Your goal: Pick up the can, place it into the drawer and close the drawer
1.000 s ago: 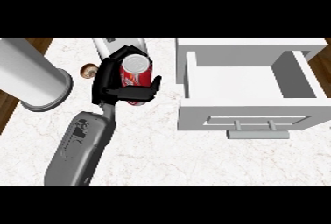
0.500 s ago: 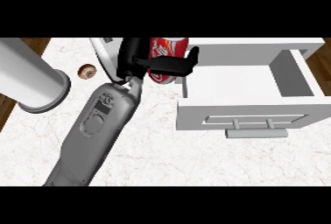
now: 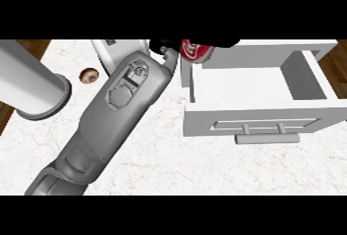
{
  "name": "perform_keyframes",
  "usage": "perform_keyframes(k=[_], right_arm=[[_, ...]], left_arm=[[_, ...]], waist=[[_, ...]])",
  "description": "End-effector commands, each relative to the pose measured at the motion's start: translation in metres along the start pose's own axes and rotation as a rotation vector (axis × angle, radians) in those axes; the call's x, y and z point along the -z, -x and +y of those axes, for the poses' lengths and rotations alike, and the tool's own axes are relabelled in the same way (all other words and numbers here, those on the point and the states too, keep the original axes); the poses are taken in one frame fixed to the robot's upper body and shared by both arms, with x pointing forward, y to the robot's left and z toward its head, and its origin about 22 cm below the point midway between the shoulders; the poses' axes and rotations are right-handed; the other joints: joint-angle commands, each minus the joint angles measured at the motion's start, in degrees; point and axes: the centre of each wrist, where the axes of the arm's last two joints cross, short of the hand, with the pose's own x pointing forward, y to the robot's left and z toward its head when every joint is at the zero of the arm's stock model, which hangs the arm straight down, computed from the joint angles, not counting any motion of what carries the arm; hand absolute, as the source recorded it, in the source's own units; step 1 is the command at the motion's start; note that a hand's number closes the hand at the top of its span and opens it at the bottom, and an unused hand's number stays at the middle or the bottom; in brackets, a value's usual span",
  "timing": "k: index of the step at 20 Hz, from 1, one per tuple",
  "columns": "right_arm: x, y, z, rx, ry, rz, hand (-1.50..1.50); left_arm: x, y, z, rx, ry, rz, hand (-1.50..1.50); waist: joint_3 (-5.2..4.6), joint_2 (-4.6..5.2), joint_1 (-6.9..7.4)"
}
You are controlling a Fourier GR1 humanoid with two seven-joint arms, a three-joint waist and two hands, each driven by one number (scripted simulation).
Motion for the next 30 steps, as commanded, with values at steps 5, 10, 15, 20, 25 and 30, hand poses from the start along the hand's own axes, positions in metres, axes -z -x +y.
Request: perform_keyframes(k=[5, 10, 15, 20, 25, 30], right_arm=[[0.012, 0.021, 0.008, 0.008, -0.01, -0.006, -1.5], [0.008, -0.001, 0.014, -0.002, -0.014, -0.001, -1.5], [0.017, -0.01, 0.004, 0.001, -0.008, -0.021, -1.5], [0.03, 0.007, 0.008, 0.001, -0.023, -0.012, -1.5], [0.034, 0.012, 0.006, 0.007, -0.035, -0.018, -1.5], [0.036, 0.011, 0.016, 0.016, -0.064, -0.015, -1.5]], left_arm=[[0.021, -0.004, -0.027, 0.048, -0.006, 0.035, 1.5], [0.027, -0.009, -0.032, 0.066, 0.009, 0.04, 1.5], [0.034, -0.019, -0.043, 0.109, -0.013, 0.037, 1.5], [0.032, 0.008, -0.04, 0.114, 0.004, 0.082, 1.5], [0.035, 0.009, -0.042, 0.159, -0.02, 0.045, 1.5], [0.029, 0.028, -0.041, 0.19, -0.054, 0.046, 1.5]], waist=[[0.05, 0.54, -1.4], [-0.01, 0.25, -0.75], [0.04, 0.54, -1.99], [0.07, 0.79, -2.28], [0.12, 1.01, -3.1], [0.15, 1.27, -4.62]])
